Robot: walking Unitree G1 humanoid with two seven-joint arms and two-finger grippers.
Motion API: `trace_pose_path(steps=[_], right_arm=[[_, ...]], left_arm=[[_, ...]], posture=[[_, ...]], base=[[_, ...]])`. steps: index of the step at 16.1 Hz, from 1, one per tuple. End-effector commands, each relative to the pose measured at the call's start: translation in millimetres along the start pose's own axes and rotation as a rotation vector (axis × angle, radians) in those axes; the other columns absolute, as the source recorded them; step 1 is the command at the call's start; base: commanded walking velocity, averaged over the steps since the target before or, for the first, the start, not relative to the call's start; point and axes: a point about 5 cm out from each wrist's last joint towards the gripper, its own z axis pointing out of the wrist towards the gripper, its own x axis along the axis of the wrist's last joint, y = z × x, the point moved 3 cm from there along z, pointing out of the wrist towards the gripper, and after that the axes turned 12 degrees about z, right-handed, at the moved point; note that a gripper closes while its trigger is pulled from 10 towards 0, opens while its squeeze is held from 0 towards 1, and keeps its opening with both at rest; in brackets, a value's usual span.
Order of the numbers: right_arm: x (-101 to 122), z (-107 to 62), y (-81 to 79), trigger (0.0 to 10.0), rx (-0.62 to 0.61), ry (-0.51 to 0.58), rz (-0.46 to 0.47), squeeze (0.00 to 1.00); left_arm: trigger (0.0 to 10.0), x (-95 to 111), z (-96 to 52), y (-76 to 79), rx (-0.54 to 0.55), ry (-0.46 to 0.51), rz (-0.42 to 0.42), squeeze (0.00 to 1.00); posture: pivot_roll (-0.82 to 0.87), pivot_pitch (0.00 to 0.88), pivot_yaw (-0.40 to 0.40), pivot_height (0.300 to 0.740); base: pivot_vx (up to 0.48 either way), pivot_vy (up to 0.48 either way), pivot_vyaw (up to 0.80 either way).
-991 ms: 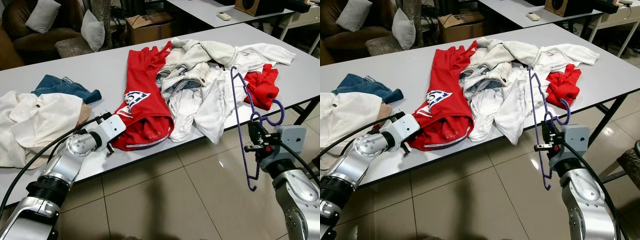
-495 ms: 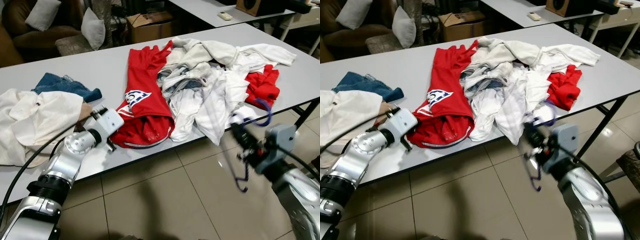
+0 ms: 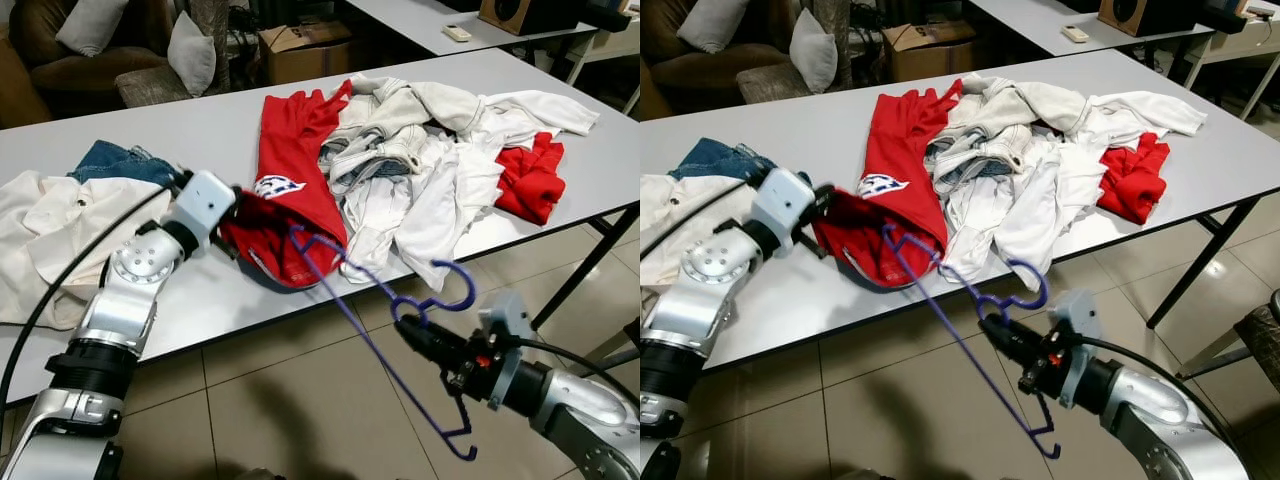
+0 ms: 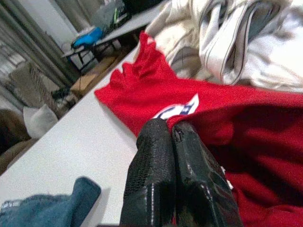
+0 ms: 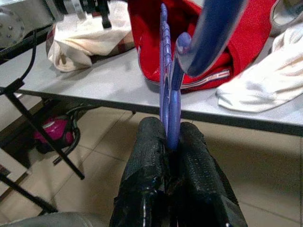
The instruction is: Hang hanger
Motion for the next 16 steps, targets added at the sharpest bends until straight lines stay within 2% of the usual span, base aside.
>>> trace_pose_path(steps=[1,3,7,9,10,14,16], right_arm=[[1.5,2.0,-1.4,10.0,0.022,-0.010,0.010,0.00],[-4.5,7.7,4.3,10.0,0.023,-0.047,0.035,0.00],[-6.7,24.1,32.7,10.0,-0.042,-0.057,0.101,0.00],[-5.2,30.8,45.1,10.0,-0.096,-0.056,0.129,0.00],[2.6,38.7,49.8,10.0,-0.087,-0.034,0.166,0.00],[16.4,54.3,59.2,10.0,-0.043,-0.009,0.225,0.00],[19.8,59.7,62.5,10.0,-0.040,-0.012,0.222,0.00]], left_arm=[[0.0,4.6,-3.0,-3.3,0.005,0.022,-0.009,0.00],[0.0,16.7,-5.7,-5.2,0.005,0.081,-0.016,0.00],[0.0,39.4,-16.5,8.6,-0.116,0.208,-0.010,0.00],[0.0,43.7,-19.2,13.6,-0.161,0.224,-0.003,0.00],[0.0,44.6,-20.0,17.7,-0.200,0.225,0.005,0.00],[0.0,49.1,-19.6,19.2,-0.224,0.231,0.010,0.00],[0.0,51.7,-20.0,19.5,-0.235,0.234,0.014,0.00]], posture=[[-0.16,0.000,0.037,0.740],[-0.15,0.000,0.032,0.740],[-0.14,0.000,0.035,0.740],[-0.14,0.000,0.035,0.740],[-0.14,0.000,0.036,0.740],[-0.14,0.000,0.045,0.740],[-0.13,0.000,0.043,0.740]], base=[[0.000,0.000,0.00],[0.000,0.000,0.00],[0.000,0.000,0.00],[0.000,0.000,0.00],[0.000,0.000,0.00],[0.000,0.000,0.00],[0.000,0.000,0.00]])
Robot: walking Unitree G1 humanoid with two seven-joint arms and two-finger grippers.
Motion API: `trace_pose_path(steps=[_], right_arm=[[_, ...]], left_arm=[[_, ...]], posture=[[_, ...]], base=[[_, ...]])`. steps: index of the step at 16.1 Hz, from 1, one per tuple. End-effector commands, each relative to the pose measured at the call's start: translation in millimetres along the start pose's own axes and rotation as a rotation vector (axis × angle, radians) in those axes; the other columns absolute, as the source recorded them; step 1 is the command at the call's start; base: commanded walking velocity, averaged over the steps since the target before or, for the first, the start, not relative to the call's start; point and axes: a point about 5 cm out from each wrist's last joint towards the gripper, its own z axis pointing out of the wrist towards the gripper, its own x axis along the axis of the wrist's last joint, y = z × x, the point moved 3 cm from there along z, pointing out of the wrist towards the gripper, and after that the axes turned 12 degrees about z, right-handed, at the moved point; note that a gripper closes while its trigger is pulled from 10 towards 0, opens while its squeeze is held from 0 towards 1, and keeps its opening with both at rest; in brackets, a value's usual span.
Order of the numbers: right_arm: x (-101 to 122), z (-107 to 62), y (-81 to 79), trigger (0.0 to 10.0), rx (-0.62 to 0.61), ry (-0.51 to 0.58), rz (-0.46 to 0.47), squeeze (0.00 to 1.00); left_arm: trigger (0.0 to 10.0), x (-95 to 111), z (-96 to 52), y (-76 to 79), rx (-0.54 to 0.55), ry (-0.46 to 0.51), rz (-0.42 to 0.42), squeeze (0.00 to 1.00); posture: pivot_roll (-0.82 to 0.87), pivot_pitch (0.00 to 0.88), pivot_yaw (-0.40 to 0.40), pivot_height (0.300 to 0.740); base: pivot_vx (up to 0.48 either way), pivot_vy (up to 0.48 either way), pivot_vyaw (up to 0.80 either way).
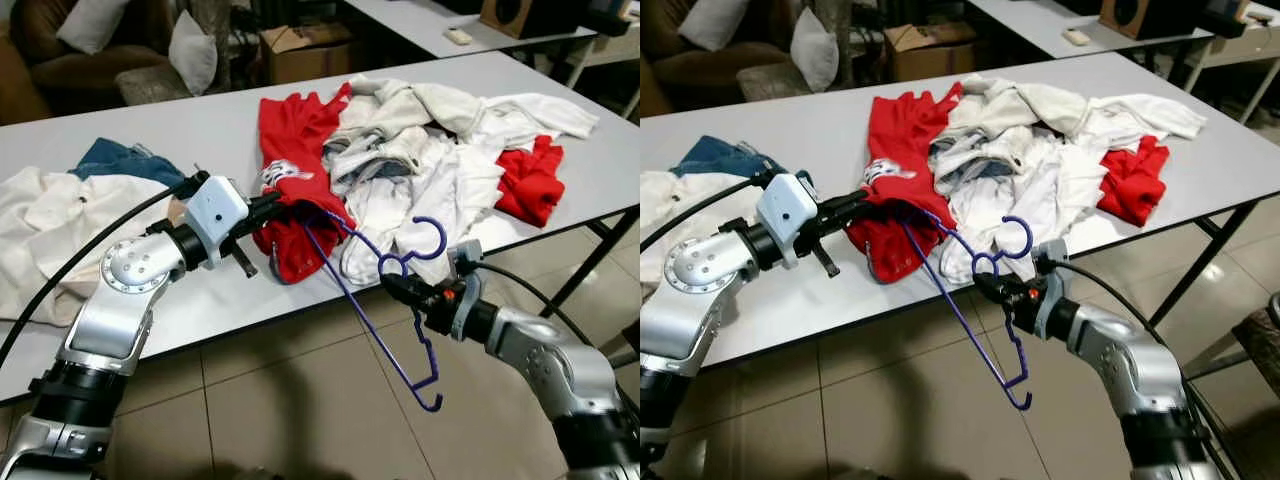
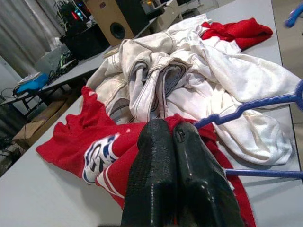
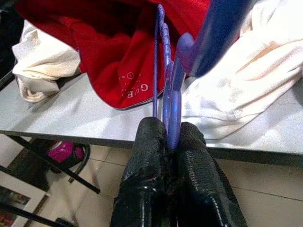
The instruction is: Hang hanger
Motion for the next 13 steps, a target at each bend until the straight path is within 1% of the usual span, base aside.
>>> trace_pose_path(steps=[1,2,3,4,5,6,7,8,9,11,13], right_arm=[[9.4,3.0,-1.6,10.0,0.013,0.020,-0.015,0.00],[17.3,4.7,-3.8,10.0,0.023,0.045,-0.025,0.00],[30.3,5.4,-6.6,10.0,0.031,0.100,-0.028,0.00],[52.4,4.6,-8.2,10.0,0.033,0.199,-0.005,0.00],[73.1,-2.6,-6.0,10.0,0.013,0.311,0.070,0.00],[73.0,-4.3,-4.6,10.0,0.007,0.323,0.100,0.00],[63.0,-4.5,-3.3,10.0,0.000,0.314,0.164,0.00],[48.8,-1.6,-5.9,10.0,0.014,0.285,0.205,0.00],[38.7,1.1,-8.4,10.0,0.026,0.269,0.250,0.00],[32.2,5.7,-12.1,10.0,0.045,0.280,0.321,0.00],[34.9,12.2,-21.0,10.0,0.099,0.323,0.452,0.00]], left_arm=[[0.0,2.5,-2.0,-5.9,0.000,-0.018,0.039,0.00],[0.0,-1.5,-3.8,-10.9,0.019,-0.047,0.062,0.00],[0.0,-5.1,-6.5,-19.9,0.051,-0.074,0.089,0.00],[0.0,-5.1,-11.2,-36.1,0.099,-0.094,0.129,0.00],[0.0,8.7,-17.9,-58.1,0.141,-0.065,0.172,0.00],[0.0,13.9,-18.6,-59.4,0.130,-0.047,0.174,0.00],[0.0,18.4,-16.8,-50.6,0.071,-0.029,0.170,0.00],[0.0,14.3,-12.4,-35.5,0.017,-0.037,0.160,0.00],[0.0,10.6,-8.2,-25.0,-0.010,-0.046,0.163,0.00],[0.0,12.3,-0.9,-13.2,-0.047,-0.034,0.166,0.00],[0.0,15.6,3.2,-1.5,-0.126,-0.032,0.206,0.00]], posture=[[-0.13,0.000,0.043,0.740],[-0.13,0.000,0.043,0.740],[-0.13,0.000,0.041,0.740],[-0.12,0.000,0.038,0.740],[-0.12,0.000,0.037,0.740],[-0.12,0.000,0.037,0.740],[-0.12,0.000,0.039,0.740],[-0.12,0.000,0.041,0.740],[-0.13,0.000,0.044,0.740],[-0.13,0.000,0.048,0.740],[-0.13,0.000,0.050,0.740]], base=[[0.000,0.000,0.00],[0.000,0.000,0.00],[0.000,0.000,0.00],[0.000,0.000,0.00],[0.000,0.000,0.00],[0.000,0.000,0.00],[0.000,0.000,0.00],[0.000,0.000,0.00],[0.000,0.000,0.00],[0.000,0.000,0.00],[0.000,0.000,0.00]])
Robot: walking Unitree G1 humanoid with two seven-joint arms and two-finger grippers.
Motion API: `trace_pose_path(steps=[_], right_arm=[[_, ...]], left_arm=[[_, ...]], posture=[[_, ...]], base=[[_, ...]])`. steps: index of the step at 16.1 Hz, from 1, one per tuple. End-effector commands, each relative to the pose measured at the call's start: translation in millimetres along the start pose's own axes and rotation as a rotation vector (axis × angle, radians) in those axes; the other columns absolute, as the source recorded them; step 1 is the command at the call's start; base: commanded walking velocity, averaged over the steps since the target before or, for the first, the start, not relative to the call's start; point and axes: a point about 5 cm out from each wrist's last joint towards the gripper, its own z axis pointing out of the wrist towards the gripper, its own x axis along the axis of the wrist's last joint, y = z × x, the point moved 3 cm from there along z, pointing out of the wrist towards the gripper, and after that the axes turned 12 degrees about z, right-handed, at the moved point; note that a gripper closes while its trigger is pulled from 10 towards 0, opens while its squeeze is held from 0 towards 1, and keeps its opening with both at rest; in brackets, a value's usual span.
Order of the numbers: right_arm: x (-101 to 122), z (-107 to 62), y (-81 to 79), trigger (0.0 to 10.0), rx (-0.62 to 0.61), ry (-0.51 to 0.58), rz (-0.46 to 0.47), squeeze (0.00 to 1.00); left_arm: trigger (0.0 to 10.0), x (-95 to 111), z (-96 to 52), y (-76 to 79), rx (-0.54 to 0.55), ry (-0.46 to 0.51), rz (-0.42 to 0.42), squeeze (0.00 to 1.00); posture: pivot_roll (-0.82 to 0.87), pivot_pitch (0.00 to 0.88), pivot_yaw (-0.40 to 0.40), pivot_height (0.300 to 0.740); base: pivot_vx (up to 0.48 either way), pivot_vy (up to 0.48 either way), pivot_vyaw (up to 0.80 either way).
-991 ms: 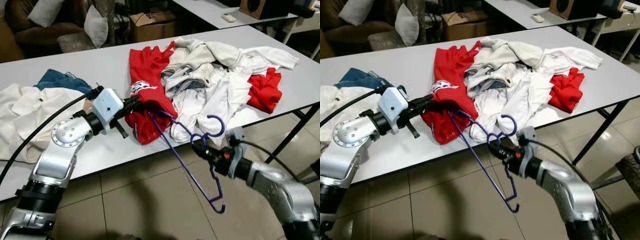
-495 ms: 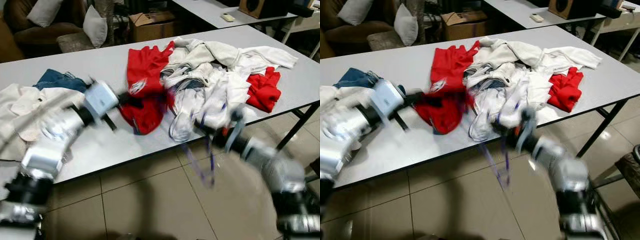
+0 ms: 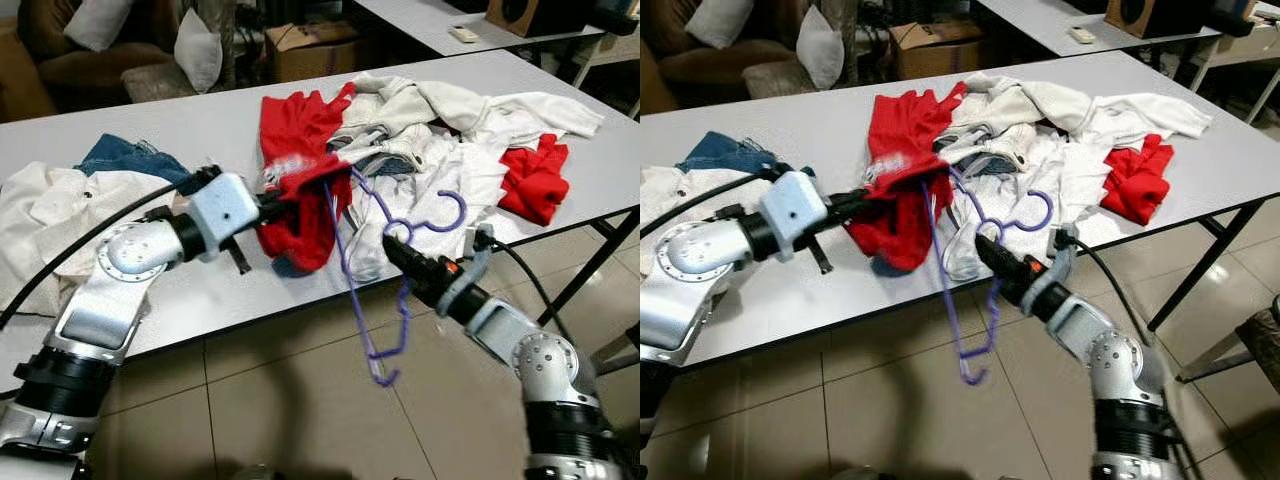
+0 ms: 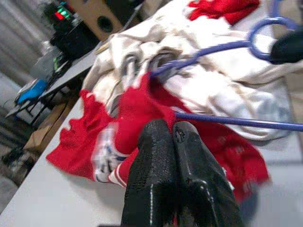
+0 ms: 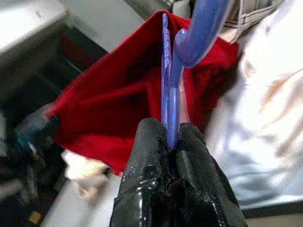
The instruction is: Hang hanger
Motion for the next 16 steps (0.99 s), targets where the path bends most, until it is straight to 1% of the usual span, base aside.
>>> trace_pose_path(steps=[1,2,3,4,5,6,7,8,9,10,11,12,13,16], right_arm=[[8.2,4.8,-12.2,10.0,0.042,0.037,0.053,0.00],[10.5,9.3,-12.5,10.0,0.040,0.063,0.121,0.00],[11.1,13.6,-9.1,10.0,0.009,0.063,0.132,0.00],[9.4,17.8,-6.6,10.0,-0.019,0.046,0.121,0.00],[4.4,21.7,-5.6,10.0,-0.044,0.005,0.085,0.00],[-2.8,25.0,-3.5,10.0,-0.078,-0.057,0.015,0.00],[-6.7,26.8,-1.7,10.0,-0.104,-0.092,-0.030,0.00],[-7.5,27.3,-1.2,10.0,-0.112,-0.101,-0.041,0.00],[5.8,32.8,-3.9,10.0,-0.101,-0.014,0.024,0.00],[12.5,34.9,-7.2,10.0,-0.079,0.029,0.078,0.00],[24.4,38.3,-13.3,10.0,-0.033,0.099,0.174,0.00],[32.5,41.2,-15.9,10.0,-0.005,0.146,0.226,0.00],[39.6,45.5,-17.5,10.0,0.016,0.201,0.272,0.00],[43.6,52.7,-18.1,10.0,0.027,0.259,0.335,0.00]], left_arm=[[0.0,5.6,1.5,3.7,-0.048,0.008,0.048,0.00],[0.0,5.4,2.7,7.1,-0.067,0.009,0.058,0.00],[0.0,5.8,3.5,10.1,-0.083,0.016,0.056,0.00],[0.0,8.8,3.9,12.3,-0.096,0.033,0.046,0.00],[0.0,12.8,4.7,11.8,-0.092,0.052,0.036,0.00],[0.0,17.2,5.7,9.4,-0.080,0.071,0.027,0.00],[0.0,20.3,5.6,8.0,-0.081,0.085,0.023,0.00],[0.0,21.3,5.2,7.8,-0.085,0.089,0.023,0.00],[0.0,19.2,0.7,15.2,-0.157,0.076,0.023,0.00],[0.0,16.5,-1.0,19.8,-0.191,0.063,0.022,0.00],[0.0,11.0,-3.9,32.0,-0.263,0.040,0.019,0.00],[0.0,10.0,-5.1,42.5,-0.315,0.038,0.008,0.00],[0.0,14.5,-4.4,50.6,-0.357,0.055,-0.012,0.00],[0.0,22.5,-1.3,55.4,-0.384,0.092,-0.027,0.00]], posture=[[-0.13,0.000,0.050,0.740],[-0.13,0.000,0.051,0.740],[-0.13,0.000,0.051,0.740],[-0.13,0.000,0.049,0.740],[-0.13,0.000,0.048,0.740],[-0.13,0.000,0.043,0.740],[-0.13,0.000,0.043,0.740],[-0.13,0.000,0.043,0.740],[-0.12,0.000,0.036,0.740],[-0.12,0.000,0.030,0.740],[-0.12,0.000,0.028,0.740],[-0.12,0.000,0.023,0.740],[-0.12,0.000,0.019,0.740],[-0.12,0.000,0.018,0.740]], base=[[0.000,0.000,0.00],[0.000,0.000,0.00],[0.000,0.000,0.00],[0.000,0.000,0.00],[0.000,0.000,0.00],[0.000,0.000,0.00],[0.000,0.000,0.00],[0.000,0.000,0.00],[0.000,0.000,0.00],[0.000,0.000,0.00],[0.000,0.000,0.00],[0.000,0.000,0.00],[0.000,0.000,0.00],[0.000,0.000,0.00]])
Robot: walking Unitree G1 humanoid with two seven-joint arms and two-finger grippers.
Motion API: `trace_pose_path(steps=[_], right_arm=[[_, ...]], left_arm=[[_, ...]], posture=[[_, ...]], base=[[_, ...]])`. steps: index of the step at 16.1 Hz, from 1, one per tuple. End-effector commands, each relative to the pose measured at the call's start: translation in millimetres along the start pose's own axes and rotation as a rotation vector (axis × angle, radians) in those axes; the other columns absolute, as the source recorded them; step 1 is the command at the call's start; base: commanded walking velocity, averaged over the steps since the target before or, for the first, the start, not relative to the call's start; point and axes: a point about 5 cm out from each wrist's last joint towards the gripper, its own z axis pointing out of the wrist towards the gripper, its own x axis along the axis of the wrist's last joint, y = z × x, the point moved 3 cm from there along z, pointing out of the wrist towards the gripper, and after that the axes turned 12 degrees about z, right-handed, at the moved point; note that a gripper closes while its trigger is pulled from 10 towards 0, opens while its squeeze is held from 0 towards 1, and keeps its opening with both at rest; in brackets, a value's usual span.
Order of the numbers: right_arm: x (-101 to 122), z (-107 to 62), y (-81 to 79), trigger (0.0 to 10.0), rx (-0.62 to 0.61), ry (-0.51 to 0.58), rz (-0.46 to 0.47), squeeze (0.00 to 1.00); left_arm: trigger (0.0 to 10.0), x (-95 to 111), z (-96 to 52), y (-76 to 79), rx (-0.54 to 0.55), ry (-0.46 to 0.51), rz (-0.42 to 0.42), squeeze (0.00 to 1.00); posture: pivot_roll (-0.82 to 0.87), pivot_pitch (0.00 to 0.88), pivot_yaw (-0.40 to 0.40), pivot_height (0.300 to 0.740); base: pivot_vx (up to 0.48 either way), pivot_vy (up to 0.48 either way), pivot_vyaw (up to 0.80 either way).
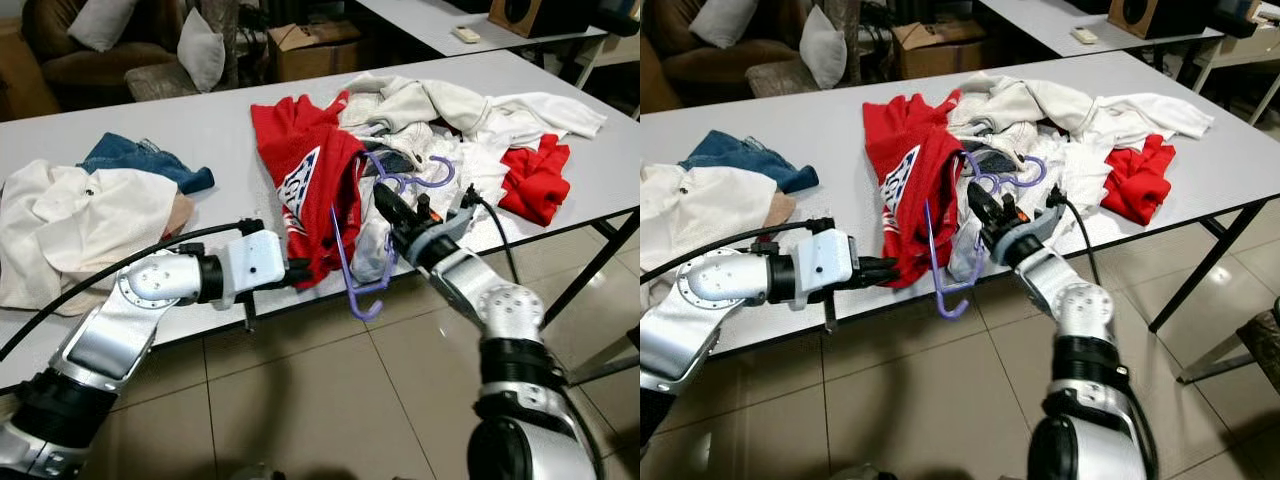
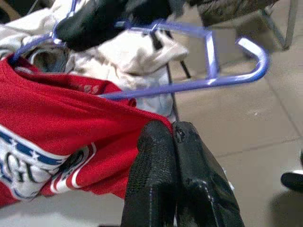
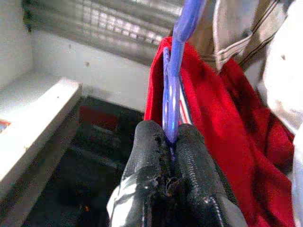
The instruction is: Hang hanger
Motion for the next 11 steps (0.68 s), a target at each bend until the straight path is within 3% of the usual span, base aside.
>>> trace_pose_path(steps=[1,3,7,11], right_arm=[[12.8,5.3,-8.1,10.0,0.015,0.090,0.014,0.00],[16.5,10.2,-3.4,10.0,-0.036,0.150,-0.028,0.00],[34.4,21.1,-14.5,10.0,0.010,0.306,0.132,0.00],[35.7,29.7,-26.4,10.0,0.073,0.316,0.222,0.00]], left_arm=[[0.0,12.2,3.9,1.8,-0.043,0.047,0.021,0.00],[0.0,20.0,5.3,1.5,-0.046,0.091,0.000,0.00],[0.0,19.2,7.6,15.1,-0.130,0.074,-0.003,0.00],[0.0,10.7,9.0,19.0,-0.124,0.026,-0.001,0.00]], posture=[[-0.12,0.000,0.019,0.740],[-0.12,0.000,0.019,0.740],[-0.12,0.000,0.013,0.740],[-0.11,0.000,-0.007,0.740]], base=[[0.000,0.000,0.00],[0.000,0.000,0.00],[0.000,0.000,0.00],[0.000,0.000,0.00]])
